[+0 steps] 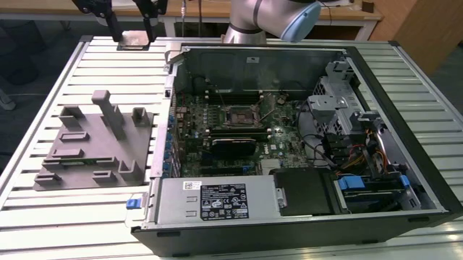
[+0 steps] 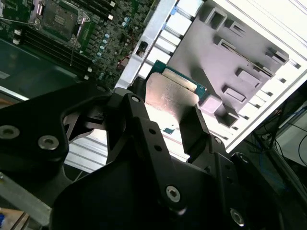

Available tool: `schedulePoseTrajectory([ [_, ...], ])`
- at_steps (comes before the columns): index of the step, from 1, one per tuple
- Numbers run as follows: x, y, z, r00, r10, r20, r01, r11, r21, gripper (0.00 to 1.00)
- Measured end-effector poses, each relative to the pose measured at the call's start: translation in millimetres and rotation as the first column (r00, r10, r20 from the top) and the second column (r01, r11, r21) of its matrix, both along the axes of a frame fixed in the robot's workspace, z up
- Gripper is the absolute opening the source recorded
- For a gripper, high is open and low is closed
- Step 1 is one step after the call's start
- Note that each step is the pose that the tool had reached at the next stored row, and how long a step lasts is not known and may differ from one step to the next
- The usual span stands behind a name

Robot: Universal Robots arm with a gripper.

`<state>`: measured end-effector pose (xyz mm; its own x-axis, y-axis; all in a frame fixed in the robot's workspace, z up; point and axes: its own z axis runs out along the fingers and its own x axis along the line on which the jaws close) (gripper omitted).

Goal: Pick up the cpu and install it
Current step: 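Pick up the cpu and move it towards the insertion slot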

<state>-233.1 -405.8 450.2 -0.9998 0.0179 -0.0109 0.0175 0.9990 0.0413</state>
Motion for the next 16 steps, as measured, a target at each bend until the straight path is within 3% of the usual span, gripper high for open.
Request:
schedulePoseTrajectory([
  [16,25.4,0.0,0.0,1.0000,0.000,-0.0001,0.000,1.0000,0.0000,0.53],
])
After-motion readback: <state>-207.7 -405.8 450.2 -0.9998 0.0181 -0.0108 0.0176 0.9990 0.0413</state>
